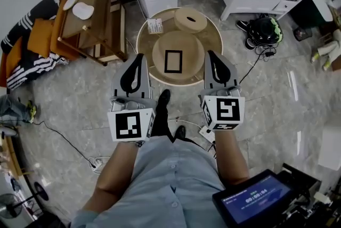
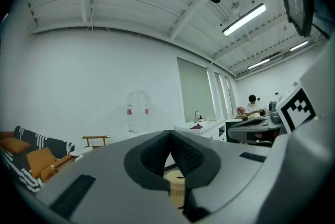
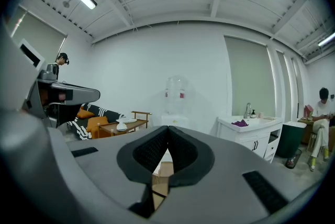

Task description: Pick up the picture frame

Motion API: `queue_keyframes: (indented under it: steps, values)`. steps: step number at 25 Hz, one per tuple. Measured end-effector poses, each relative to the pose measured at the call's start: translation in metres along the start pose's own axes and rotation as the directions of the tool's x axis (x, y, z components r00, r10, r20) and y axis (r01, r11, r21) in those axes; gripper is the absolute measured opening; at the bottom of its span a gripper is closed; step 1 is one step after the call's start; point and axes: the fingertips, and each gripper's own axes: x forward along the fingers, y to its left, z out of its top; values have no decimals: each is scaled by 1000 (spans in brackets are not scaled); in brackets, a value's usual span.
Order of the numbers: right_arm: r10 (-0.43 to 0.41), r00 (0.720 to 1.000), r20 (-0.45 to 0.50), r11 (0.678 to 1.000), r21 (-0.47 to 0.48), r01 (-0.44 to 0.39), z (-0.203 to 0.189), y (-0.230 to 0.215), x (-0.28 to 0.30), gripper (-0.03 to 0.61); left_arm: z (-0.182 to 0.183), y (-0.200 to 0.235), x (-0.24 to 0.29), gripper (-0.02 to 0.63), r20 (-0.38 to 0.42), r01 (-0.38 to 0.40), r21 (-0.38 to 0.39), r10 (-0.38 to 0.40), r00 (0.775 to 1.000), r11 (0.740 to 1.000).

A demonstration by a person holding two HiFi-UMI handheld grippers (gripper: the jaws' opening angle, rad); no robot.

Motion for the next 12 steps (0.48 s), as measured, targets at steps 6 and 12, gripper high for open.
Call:
queue_keyframes:
  steps: [6,12]
  values:
    - [-8,997,-76,1000,20,9,-27,-7,62,14,-37,25,58,11,-69,27,-38,-30,997,999]
    - [-2,986,-166,1000,30,7,-69,-9,116,14,-82,52,109,11,-139,33,-76,-43,989,997]
